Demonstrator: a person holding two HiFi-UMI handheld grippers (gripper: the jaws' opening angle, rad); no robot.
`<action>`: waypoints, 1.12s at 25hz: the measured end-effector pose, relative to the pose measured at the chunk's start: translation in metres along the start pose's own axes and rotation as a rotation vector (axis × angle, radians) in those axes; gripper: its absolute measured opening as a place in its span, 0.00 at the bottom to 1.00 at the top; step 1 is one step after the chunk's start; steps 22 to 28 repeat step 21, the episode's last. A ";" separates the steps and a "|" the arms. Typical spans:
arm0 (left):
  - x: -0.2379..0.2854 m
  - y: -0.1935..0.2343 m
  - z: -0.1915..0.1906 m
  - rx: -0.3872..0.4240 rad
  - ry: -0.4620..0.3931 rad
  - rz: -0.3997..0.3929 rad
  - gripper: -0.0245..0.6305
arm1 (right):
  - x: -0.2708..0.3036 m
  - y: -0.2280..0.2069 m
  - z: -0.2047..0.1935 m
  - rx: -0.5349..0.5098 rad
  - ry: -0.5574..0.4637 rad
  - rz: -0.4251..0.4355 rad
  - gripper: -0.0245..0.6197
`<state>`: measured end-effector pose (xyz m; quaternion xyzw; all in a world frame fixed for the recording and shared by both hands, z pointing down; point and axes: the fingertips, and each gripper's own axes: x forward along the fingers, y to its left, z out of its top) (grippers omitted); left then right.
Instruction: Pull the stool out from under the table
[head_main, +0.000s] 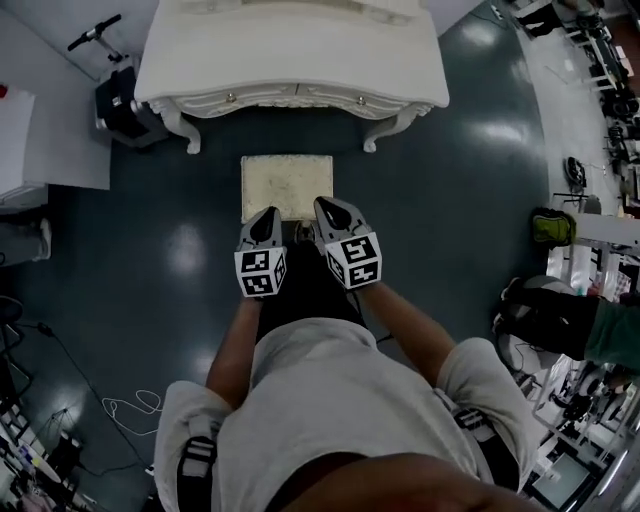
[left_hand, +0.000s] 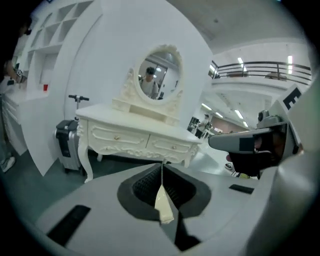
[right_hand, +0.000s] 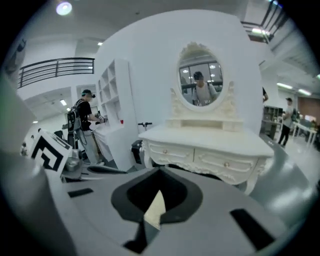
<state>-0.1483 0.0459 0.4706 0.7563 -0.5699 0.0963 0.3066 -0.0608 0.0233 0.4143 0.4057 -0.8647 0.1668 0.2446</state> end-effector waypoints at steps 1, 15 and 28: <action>-0.007 -0.005 0.014 -0.004 -0.026 -0.012 0.06 | -0.012 0.004 0.016 -0.038 -0.023 0.000 0.06; -0.084 -0.099 0.108 0.165 -0.207 -0.177 0.07 | -0.105 0.044 0.099 -0.180 -0.163 0.012 0.06; -0.092 -0.090 0.114 0.149 -0.207 -0.165 0.07 | -0.104 0.049 0.108 -0.191 -0.170 0.004 0.06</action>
